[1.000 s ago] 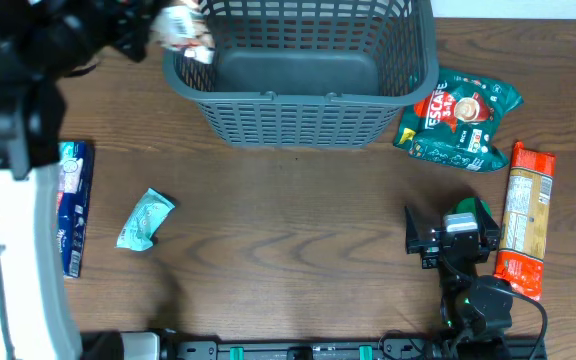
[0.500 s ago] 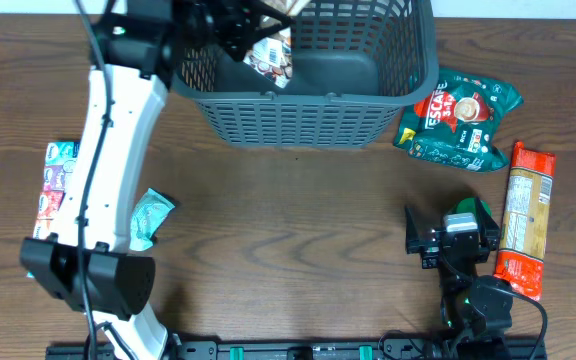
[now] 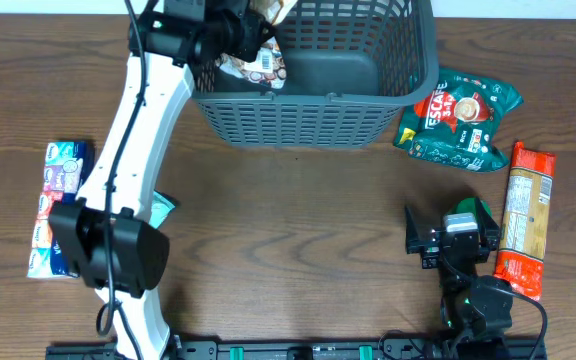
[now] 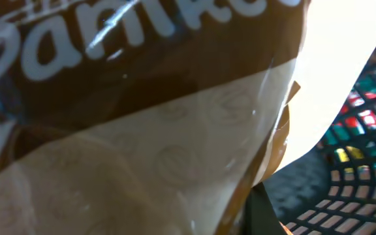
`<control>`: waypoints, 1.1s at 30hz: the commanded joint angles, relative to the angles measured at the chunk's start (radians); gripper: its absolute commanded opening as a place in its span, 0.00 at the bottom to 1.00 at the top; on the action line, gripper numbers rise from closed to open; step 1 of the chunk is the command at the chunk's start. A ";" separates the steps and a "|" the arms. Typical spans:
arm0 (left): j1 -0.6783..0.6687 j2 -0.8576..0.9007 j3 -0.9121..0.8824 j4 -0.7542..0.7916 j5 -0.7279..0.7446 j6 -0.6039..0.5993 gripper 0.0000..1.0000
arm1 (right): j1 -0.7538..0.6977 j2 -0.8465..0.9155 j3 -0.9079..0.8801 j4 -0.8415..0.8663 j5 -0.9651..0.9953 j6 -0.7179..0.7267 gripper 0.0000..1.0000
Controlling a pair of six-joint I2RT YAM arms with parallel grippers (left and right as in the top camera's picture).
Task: Pack container
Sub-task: 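Lower the PanTree bag into the basket and open the left gripper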
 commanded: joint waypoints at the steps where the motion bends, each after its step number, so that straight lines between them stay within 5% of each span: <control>1: 0.005 0.034 0.008 -0.018 -0.052 -0.069 0.06 | -0.003 -0.006 -0.004 0.000 -0.001 0.016 0.99; 16: 0.005 0.092 0.006 -0.074 -0.071 -0.101 0.06 | -0.003 -0.006 -0.004 0.000 -0.001 0.016 0.99; 19: 0.005 0.092 0.006 -0.074 -0.071 -0.101 0.67 | -0.003 -0.006 -0.004 0.000 -0.001 0.016 0.99; 20: 0.005 0.092 0.006 -0.074 -0.071 -0.100 0.76 | -0.003 -0.006 -0.004 0.000 -0.001 0.016 0.99; 33: 0.005 0.048 0.008 -0.049 -0.073 -0.081 0.81 | -0.003 -0.006 -0.004 0.000 -0.001 0.016 0.99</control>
